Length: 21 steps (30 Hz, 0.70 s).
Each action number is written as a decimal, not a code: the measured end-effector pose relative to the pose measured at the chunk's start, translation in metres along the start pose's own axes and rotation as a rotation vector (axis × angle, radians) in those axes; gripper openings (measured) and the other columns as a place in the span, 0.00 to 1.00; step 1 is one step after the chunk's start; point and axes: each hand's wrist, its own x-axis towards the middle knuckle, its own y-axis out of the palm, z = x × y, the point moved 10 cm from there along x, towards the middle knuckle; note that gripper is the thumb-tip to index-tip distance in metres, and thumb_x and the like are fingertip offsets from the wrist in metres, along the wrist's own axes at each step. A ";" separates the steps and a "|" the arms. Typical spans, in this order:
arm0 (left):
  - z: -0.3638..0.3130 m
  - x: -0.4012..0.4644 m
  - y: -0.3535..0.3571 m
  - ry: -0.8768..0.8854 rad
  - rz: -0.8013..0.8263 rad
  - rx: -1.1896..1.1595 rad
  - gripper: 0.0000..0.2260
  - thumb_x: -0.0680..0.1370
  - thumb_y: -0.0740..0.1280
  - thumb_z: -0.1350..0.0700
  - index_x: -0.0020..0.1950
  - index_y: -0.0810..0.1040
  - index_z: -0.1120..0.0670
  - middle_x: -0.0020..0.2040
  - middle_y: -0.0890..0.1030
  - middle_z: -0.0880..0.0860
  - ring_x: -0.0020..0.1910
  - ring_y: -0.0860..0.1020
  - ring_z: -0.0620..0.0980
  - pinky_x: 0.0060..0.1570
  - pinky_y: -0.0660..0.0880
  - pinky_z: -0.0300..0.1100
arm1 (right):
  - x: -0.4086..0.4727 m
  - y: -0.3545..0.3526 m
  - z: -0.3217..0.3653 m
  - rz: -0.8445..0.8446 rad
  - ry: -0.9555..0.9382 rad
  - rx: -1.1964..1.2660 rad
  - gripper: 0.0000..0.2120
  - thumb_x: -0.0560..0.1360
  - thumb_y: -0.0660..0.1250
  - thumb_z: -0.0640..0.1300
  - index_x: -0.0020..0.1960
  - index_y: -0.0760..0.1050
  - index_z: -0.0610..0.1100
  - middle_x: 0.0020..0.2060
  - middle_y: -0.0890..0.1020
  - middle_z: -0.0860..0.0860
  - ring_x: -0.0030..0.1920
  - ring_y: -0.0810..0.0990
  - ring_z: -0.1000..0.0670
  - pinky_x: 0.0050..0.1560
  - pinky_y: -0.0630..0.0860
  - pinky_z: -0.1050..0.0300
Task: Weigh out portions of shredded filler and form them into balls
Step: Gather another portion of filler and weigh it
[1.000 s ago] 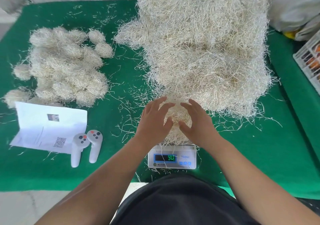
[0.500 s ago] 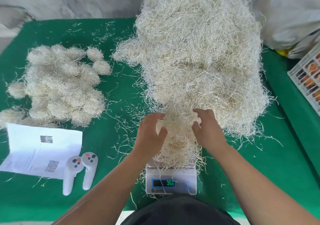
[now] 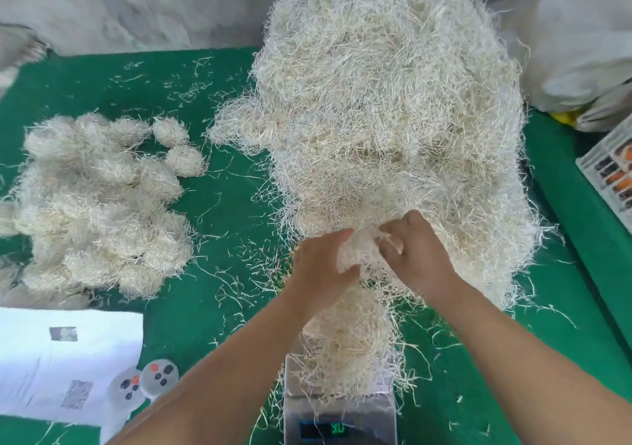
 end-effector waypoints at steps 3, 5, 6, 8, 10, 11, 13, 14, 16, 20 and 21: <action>-0.018 0.017 -0.005 0.085 -0.046 0.051 0.18 0.82 0.67 0.44 0.69 0.75 0.50 0.55 0.77 0.42 0.55 0.73 0.47 0.62 0.70 0.49 | 0.002 -0.025 0.020 -0.137 -0.092 0.178 0.14 0.76 0.76 0.39 0.60 0.83 0.43 0.48 0.72 0.50 0.48 0.76 0.45 0.50 0.76 0.52; -0.024 0.026 -0.018 0.075 -0.127 -0.163 0.09 0.84 0.65 0.50 0.59 0.80 0.53 0.49 0.79 0.47 0.47 0.78 0.47 0.49 0.73 0.44 | 0.003 -0.027 0.026 -0.110 -0.100 0.215 0.18 0.76 0.76 0.43 0.65 0.80 0.42 0.51 0.72 0.49 0.52 0.74 0.46 0.54 0.76 0.49; -0.023 0.027 -0.023 0.039 -0.145 -0.320 0.07 0.85 0.64 0.51 0.59 0.79 0.51 0.51 0.80 0.48 0.48 0.79 0.47 0.47 0.73 0.41 | 0.005 -0.025 0.024 -0.070 -0.063 0.246 0.23 0.77 0.75 0.48 0.69 0.77 0.43 0.53 0.71 0.50 0.54 0.73 0.49 0.56 0.76 0.53; -0.023 0.024 -0.026 -0.056 -0.149 -0.670 0.10 0.84 0.61 0.49 0.63 0.79 0.45 0.56 0.83 0.47 0.53 0.82 0.45 0.50 0.76 0.42 | 0.006 -0.016 0.016 0.026 0.014 0.261 0.31 0.76 0.75 0.54 0.75 0.71 0.47 0.55 0.69 0.52 0.54 0.72 0.55 0.56 0.72 0.64; -0.023 0.020 -0.026 -0.115 -0.183 -0.844 0.13 0.83 0.60 0.47 0.65 0.79 0.43 0.56 0.84 0.42 0.55 0.82 0.40 0.56 0.77 0.48 | 0.006 -0.006 0.016 0.082 -0.007 0.110 0.31 0.76 0.76 0.54 0.74 0.71 0.44 0.53 0.69 0.51 0.49 0.71 0.53 0.50 0.69 0.64; -0.025 0.018 -0.030 -0.114 -0.224 -0.856 0.13 0.83 0.59 0.47 0.63 0.80 0.43 0.53 0.84 0.38 0.52 0.81 0.36 0.56 0.77 0.49 | 0.007 0.001 0.015 0.105 -0.012 0.046 0.27 0.77 0.75 0.52 0.72 0.73 0.41 0.52 0.70 0.50 0.47 0.71 0.52 0.48 0.70 0.62; -0.022 0.012 -0.041 -0.147 -0.331 -0.900 0.10 0.82 0.60 0.45 0.56 0.80 0.41 0.46 0.83 0.32 0.49 0.81 0.32 0.55 0.75 0.45 | 0.009 0.010 0.010 0.138 0.032 0.005 0.21 0.80 0.72 0.47 0.70 0.75 0.41 0.51 0.70 0.50 0.44 0.74 0.50 0.46 0.72 0.57; -0.018 0.009 -0.046 -0.185 -0.385 -0.937 0.10 0.80 0.61 0.43 0.55 0.80 0.42 0.47 0.83 0.34 0.52 0.81 0.36 0.56 0.75 0.45 | 0.010 0.014 0.006 0.150 0.058 -0.012 0.20 0.81 0.71 0.45 0.71 0.75 0.42 0.51 0.71 0.50 0.43 0.75 0.49 0.46 0.74 0.55; -0.010 0.008 -0.055 -0.229 -0.443 -0.989 0.16 0.82 0.61 0.43 0.66 0.78 0.48 0.62 0.82 0.46 0.64 0.79 0.49 0.66 0.73 0.45 | 0.012 0.017 -0.003 0.187 0.098 -0.082 0.19 0.82 0.68 0.43 0.72 0.75 0.45 0.52 0.74 0.48 0.43 0.78 0.49 0.46 0.78 0.52; 0.019 0.005 -0.079 -0.309 -0.550 -1.216 0.18 0.86 0.58 0.53 0.76 0.70 0.55 0.75 0.72 0.59 0.75 0.69 0.52 0.76 0.65 0.40 | 0.018 0.012 -0.029 0.231 0.219 -0.217 0.06 0.83 0.65 0.44 0.56 0.79 0.45 0.51 0.77 0.48 0.43 0.78 0.47 0.42 0.76 0.54; 0.028 0.004 -0.090 -0.316 -0.616 -1.229 0.15 0.86 0.58 0.55 0.71 0.75 0.55 0.70 0.76 0.59 0.70 0.74 0.51 0.70 0.70 0.35 | 0.018 0.010 -0.039 0.237 0.269 -0.203 0.05 0.83 0.64 0.43 0.55 0.79 0.46 0.50 0.78 0.49 0.45 0.80 0.45 0.42 0.76 0.54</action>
